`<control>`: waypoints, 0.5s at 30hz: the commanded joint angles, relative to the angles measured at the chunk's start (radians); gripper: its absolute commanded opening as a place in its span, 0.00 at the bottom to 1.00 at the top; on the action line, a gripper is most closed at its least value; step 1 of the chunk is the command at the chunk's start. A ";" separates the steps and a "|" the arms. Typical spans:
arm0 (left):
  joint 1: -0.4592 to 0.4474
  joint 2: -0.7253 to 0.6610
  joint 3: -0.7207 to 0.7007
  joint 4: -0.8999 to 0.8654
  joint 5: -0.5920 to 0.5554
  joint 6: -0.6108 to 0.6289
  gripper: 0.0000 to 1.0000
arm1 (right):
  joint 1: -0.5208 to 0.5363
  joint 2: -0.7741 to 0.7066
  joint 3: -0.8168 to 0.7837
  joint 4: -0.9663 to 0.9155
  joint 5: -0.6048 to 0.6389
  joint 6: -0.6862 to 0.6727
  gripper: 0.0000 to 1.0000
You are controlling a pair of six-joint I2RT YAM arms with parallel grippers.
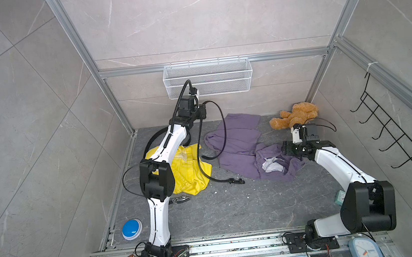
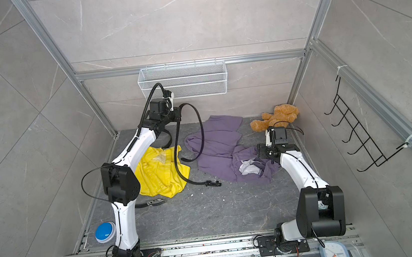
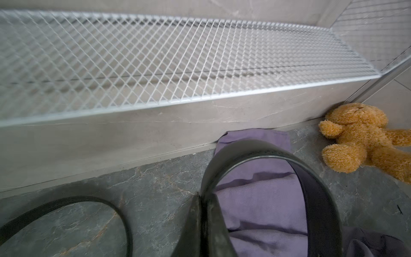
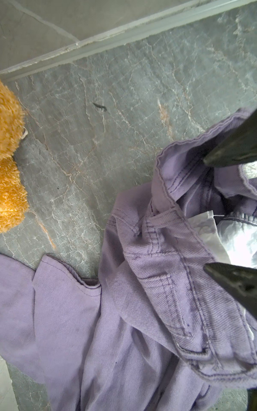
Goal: Remove the belt from the trousers
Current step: Place the belt at the center of the board.
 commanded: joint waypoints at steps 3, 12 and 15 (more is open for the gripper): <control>-0.027 0.090 0.107 -0.124 0.104 -0.007 0.00 | 0.002 0.003 0.005 0.009 -0.012 0.018 0.70; -0.036 -0.021 -0.090 -0.104 -0.012 0.019 0.66 | 0.006 -0.005 0.023 0.002 -0.008 0.017 0.73; -0.058 -0.150 -0.234 -0.021 -0.043 0.044 0.75 | 0.006 -0.008 0.035 0.001 -0.009 0.015 0.75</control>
